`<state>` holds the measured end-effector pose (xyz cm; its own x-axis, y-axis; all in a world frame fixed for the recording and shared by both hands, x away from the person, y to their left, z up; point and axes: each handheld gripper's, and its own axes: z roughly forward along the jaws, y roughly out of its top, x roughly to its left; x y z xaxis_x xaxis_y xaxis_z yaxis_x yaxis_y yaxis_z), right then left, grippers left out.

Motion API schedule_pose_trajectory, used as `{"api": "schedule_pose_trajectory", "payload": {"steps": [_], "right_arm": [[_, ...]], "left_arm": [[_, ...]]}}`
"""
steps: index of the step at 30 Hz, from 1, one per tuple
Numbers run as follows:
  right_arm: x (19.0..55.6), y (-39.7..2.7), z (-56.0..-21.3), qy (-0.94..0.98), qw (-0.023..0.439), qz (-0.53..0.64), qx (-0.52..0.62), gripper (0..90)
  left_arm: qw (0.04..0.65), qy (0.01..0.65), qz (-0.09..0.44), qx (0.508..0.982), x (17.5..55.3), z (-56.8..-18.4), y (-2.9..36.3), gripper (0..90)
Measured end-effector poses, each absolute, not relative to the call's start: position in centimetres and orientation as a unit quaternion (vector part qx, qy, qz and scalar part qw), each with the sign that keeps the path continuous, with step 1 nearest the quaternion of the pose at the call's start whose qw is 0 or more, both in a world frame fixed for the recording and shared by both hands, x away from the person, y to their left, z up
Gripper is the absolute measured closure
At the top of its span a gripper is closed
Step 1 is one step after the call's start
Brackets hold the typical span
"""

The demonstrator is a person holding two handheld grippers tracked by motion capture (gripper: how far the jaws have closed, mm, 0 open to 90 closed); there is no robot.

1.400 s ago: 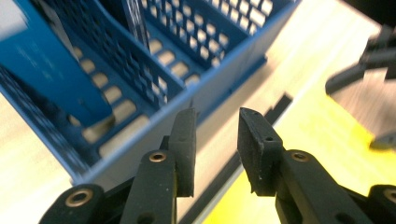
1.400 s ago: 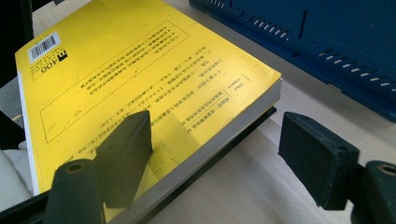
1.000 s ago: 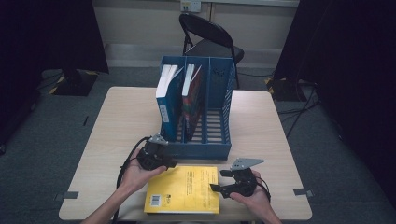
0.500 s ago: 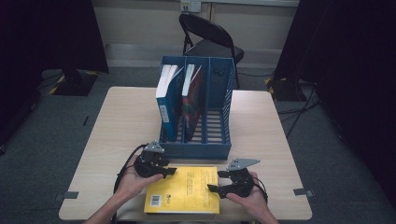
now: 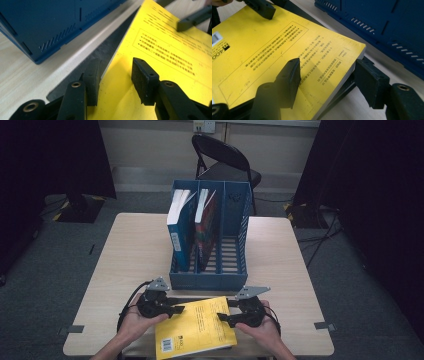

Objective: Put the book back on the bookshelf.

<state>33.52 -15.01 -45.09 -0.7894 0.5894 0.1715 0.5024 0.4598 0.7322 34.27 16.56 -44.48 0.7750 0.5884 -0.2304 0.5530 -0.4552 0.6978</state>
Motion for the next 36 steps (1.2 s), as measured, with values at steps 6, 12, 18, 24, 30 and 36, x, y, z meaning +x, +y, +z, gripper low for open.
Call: {"api": "schedule_pose_trajectory", "payload": {"steps": [6, 12, 18, 24, 30, 36], "right_arm": [[34.2, -13.7, -44.9, 0.860, 0.061, 0.406, 0.305, 42.6], [35.2, -12.2, -44.9, 0.861, 0.060, 0.411, 0.294, 47.0], [36.0, -10.6, -45.0, 0.861, 0.062, 0.416, 0.286, 48.9], [36.2, -10.4, -45.1, 0.857, 0.054, 0.425, 0.288, 42.6], [35.0, -11.3, -44.7, 0.859, 0.053, 0.425, 0.280, 39.7], [33.7, -12.6, -44.1, 0.855, 0.058, 0.431, 0.283, 39.7]], "left_arm": [[0.402, 0.337, 0.009, 0.851, 33.0, -44.5, 17.4, 59.9], [0.404, 0.341, -0.005, 0.849, 32.1, -44.6, 18.1, 60.0], [0.403, 0.342, -0.021, 0.849, 32.0, -44.7, 17.9, 56.4], [0.403, 0.336, -0.029, 0.851, 33.0, -44.7, 17.2, 56.1], [0.401, 0.336, -0.029, 0.852, 33.2, -44.7, 17.0, 56.0], [0.393, 0.333, -0.026, 0.857, 33.6, -44.5, 16.4, 55.9]]}}
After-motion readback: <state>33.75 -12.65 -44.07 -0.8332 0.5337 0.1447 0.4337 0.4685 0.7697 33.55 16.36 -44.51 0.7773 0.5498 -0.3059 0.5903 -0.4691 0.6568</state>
